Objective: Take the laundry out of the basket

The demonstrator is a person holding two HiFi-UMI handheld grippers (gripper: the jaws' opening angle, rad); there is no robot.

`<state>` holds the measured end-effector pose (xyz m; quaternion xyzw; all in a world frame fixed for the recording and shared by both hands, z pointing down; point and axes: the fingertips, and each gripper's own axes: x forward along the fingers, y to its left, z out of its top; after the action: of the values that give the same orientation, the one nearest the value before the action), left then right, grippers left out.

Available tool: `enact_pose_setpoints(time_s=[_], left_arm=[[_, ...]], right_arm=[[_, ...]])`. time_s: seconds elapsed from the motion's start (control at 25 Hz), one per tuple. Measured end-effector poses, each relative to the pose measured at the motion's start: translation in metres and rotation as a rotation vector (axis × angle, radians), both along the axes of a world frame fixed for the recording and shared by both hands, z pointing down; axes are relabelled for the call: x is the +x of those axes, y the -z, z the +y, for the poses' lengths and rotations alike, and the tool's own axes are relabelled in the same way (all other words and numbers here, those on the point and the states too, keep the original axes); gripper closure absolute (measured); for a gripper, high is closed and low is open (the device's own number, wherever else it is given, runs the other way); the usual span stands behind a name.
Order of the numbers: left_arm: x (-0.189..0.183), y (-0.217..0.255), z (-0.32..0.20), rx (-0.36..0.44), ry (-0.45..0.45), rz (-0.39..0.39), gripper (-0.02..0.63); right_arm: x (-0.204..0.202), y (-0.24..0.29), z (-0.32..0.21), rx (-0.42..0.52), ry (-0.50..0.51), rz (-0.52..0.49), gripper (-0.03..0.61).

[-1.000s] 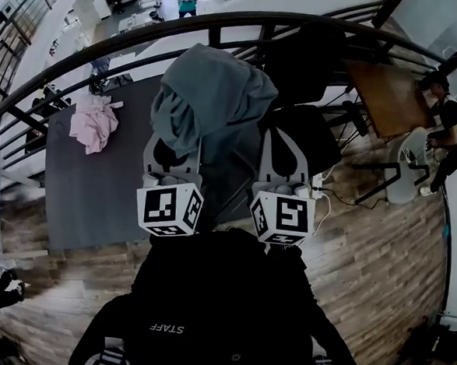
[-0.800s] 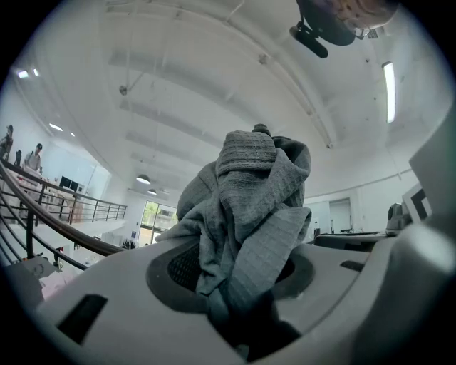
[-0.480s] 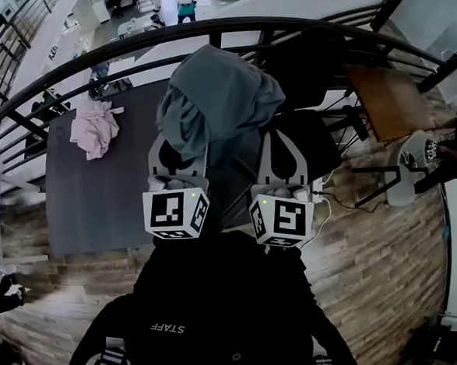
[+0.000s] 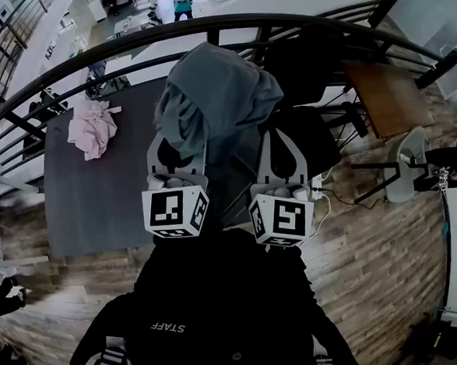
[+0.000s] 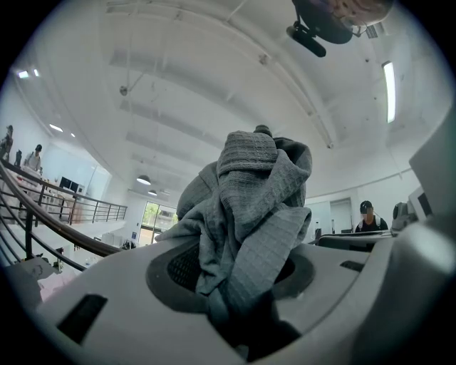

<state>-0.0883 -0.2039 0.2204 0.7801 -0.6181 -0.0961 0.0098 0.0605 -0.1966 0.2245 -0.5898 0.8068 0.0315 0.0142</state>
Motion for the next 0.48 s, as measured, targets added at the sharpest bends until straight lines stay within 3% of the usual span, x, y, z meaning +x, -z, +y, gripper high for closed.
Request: enact_pose_setpoints(time_s=[0.48], left_arm=[[0.0016, -0.0054, -0.0007, -0.018, -0.012, -0.006, 0.431]], right_arm=[[0.0003, -0.0046, 0.0008, -0.006, -0.017, 0.007, 0.563]])
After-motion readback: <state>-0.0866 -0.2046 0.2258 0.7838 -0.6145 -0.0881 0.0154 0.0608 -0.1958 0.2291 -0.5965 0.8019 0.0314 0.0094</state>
